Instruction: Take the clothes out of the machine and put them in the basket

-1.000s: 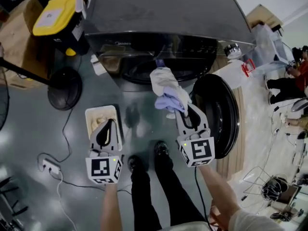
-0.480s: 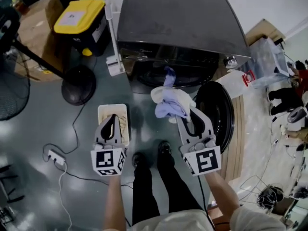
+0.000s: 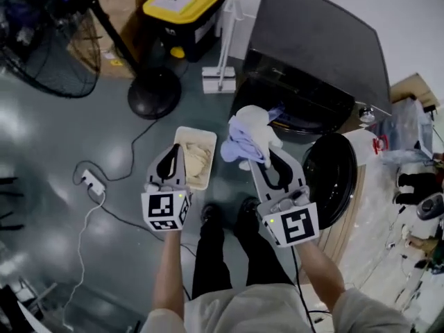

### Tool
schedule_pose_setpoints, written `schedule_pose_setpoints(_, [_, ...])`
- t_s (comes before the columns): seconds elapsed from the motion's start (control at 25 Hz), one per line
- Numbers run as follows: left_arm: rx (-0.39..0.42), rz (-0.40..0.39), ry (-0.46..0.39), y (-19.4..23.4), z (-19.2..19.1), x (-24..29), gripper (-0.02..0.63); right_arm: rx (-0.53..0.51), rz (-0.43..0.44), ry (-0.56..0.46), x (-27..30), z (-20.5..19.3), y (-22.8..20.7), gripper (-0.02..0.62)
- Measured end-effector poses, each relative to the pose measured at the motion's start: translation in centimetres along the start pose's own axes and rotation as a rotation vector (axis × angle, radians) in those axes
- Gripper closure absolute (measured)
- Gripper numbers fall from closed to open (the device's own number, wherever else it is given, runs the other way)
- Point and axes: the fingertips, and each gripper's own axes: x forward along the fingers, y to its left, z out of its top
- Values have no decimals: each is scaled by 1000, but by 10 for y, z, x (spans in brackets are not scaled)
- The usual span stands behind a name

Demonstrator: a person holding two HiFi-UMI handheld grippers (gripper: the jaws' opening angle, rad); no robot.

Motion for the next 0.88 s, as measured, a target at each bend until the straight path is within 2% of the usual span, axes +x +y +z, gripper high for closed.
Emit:
schedule_pose_setpoints(0.24, [-39,152,-1,82,-12,-51,588,5,188,-30,53,14,87,486])
schedule_pose_setpoints(0.44, [-78,249,2,125,-27,-90,588,14,304,-64,76,35,146,486])
schedule_pose_setpoints(0.64, [-90,300,-12,141,-22,-111,588,28,373,-106,84,66,177,487])
schedule_pose_setpoints(0.88, [-84,324,-47,163,11,-130,588,17,409,-178,97,127,195,488])
